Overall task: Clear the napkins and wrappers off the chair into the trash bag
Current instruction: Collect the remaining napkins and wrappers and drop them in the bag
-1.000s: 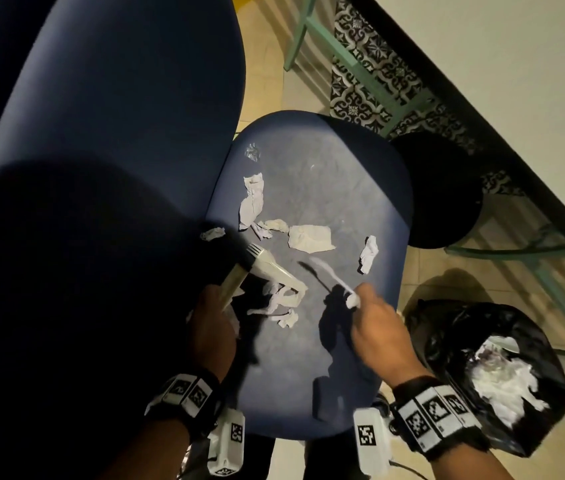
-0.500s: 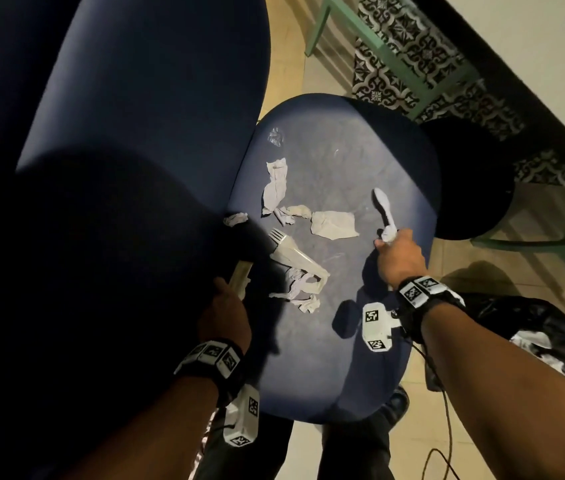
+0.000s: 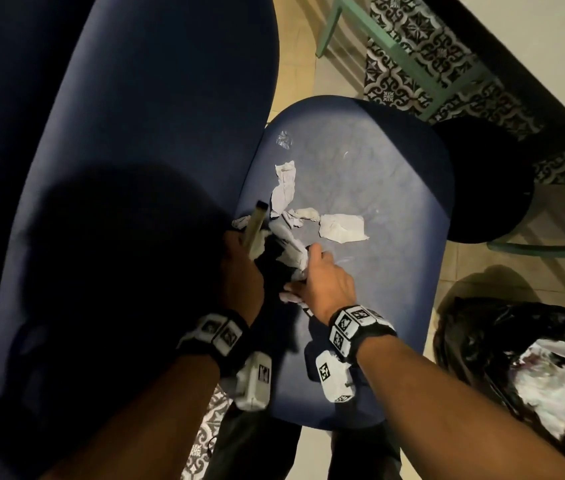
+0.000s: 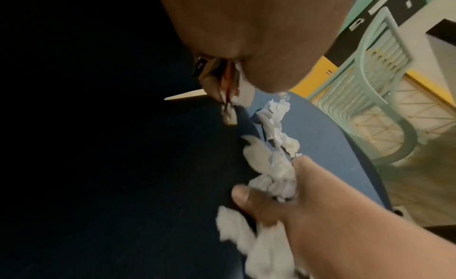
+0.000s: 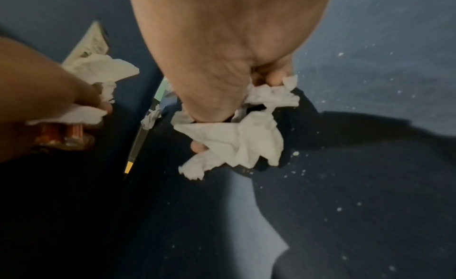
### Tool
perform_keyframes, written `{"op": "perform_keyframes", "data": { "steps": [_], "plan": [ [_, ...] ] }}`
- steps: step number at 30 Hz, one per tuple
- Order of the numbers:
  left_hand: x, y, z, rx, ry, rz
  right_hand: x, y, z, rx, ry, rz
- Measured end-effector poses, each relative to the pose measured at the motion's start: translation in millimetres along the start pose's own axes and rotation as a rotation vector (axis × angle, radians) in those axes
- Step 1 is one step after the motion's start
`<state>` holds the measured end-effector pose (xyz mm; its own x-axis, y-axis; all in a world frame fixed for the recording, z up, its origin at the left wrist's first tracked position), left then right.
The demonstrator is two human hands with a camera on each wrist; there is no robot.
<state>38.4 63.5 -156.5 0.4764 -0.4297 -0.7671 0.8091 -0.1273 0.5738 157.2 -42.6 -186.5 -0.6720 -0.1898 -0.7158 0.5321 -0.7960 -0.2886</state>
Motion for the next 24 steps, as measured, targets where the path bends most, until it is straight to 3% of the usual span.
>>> {"op": "perform_keyframes", "data": {
  "steps": [3,6,11,18,24],
  "plan": [
    [7,15,-44,-0.038,-0.047,0.017,4,1,-7,-0.081,0.053,0.077],
    [13,23,-70,-0.187,-0.154,0.009,-6,4,-11,-0.173,0.019,0.116],
    [16,24,-76,0.021,-0.308,-0.329,-36,17,-7,-0.213,0.015,0.113],
    [22,16,-70,0.166,-0.285,-0.539,-79,46,-28,-0.125,0.242,0.024],
    [26,18,-66,0.062,-0.223,-0.495,-66,48,-61,-0.021,0.134,-0.043]
  ]
}}
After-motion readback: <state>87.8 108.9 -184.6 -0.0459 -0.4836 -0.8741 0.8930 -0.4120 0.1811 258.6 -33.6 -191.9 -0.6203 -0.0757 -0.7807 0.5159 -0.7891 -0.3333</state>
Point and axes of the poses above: each hand's wrist, its own z-axis away from the middle knuckle, its own x-axis out of the palm, y = z × x, the point moved 1 cm from there along -z, towards the middle knuckle, and after that the axes turned 6 degrees about x, right-handed, at the moved point
